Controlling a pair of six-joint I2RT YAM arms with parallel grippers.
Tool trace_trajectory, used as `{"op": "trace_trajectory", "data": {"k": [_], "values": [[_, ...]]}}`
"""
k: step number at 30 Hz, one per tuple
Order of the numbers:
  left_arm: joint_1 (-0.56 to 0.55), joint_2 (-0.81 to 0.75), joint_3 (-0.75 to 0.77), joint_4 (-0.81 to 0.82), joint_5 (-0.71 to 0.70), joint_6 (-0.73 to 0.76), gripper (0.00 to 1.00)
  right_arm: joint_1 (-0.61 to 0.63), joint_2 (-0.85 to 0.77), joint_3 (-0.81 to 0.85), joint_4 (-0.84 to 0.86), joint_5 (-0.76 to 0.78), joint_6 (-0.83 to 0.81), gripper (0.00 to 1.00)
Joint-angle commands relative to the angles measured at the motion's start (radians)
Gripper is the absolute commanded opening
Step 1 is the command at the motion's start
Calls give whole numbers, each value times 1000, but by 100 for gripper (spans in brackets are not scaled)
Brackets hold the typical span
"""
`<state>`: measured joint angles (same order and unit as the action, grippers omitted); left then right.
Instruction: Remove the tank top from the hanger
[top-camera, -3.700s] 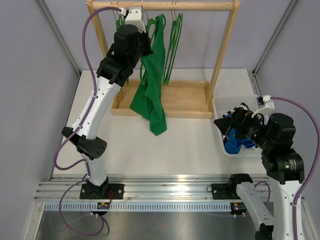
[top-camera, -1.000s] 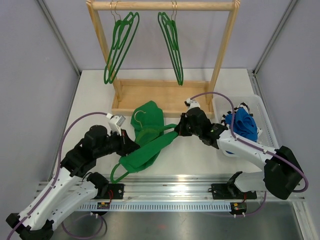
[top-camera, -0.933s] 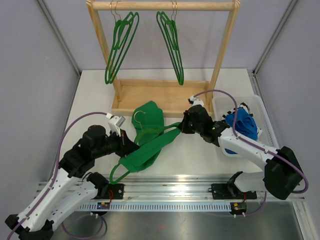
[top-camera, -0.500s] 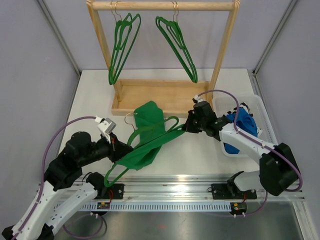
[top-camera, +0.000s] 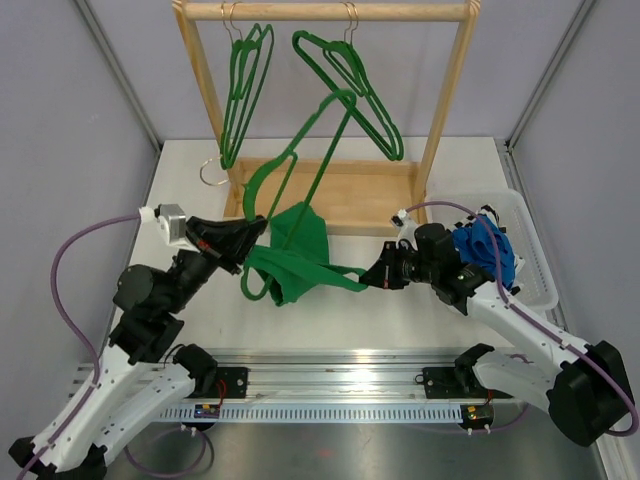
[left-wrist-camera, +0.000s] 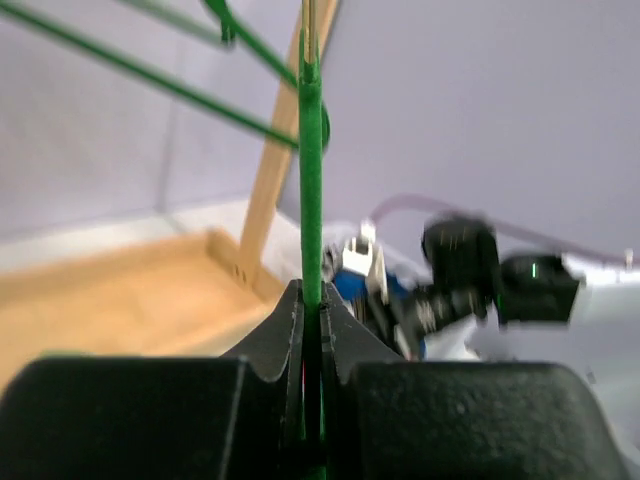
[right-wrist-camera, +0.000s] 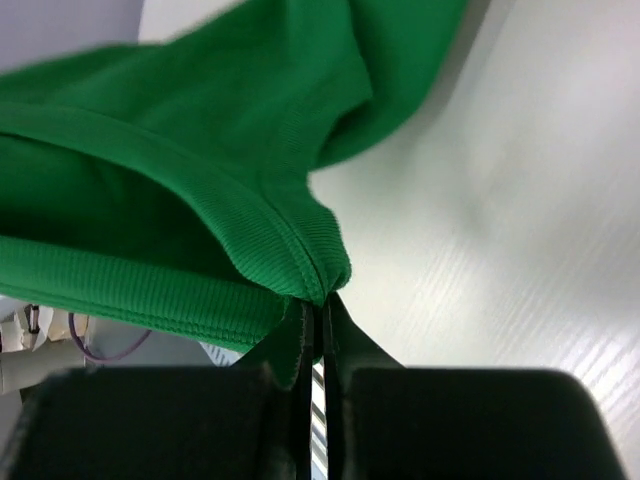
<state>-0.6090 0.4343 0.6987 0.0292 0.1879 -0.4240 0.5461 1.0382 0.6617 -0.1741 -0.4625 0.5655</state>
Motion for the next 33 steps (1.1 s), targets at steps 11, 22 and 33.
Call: {"op": "trace_trajectory", "data": {"k": [11,22,33], "values": [[-5,422,457,703,-286,209,0,-11,151,-165,-5,105,47,0],[-6,360,507,176,-246,214,0,-9,-234,-35,-217,151,11,0],[-37,376,662,-487,-393,228,0,129,-161,265,-381,133,-72,1]]}}
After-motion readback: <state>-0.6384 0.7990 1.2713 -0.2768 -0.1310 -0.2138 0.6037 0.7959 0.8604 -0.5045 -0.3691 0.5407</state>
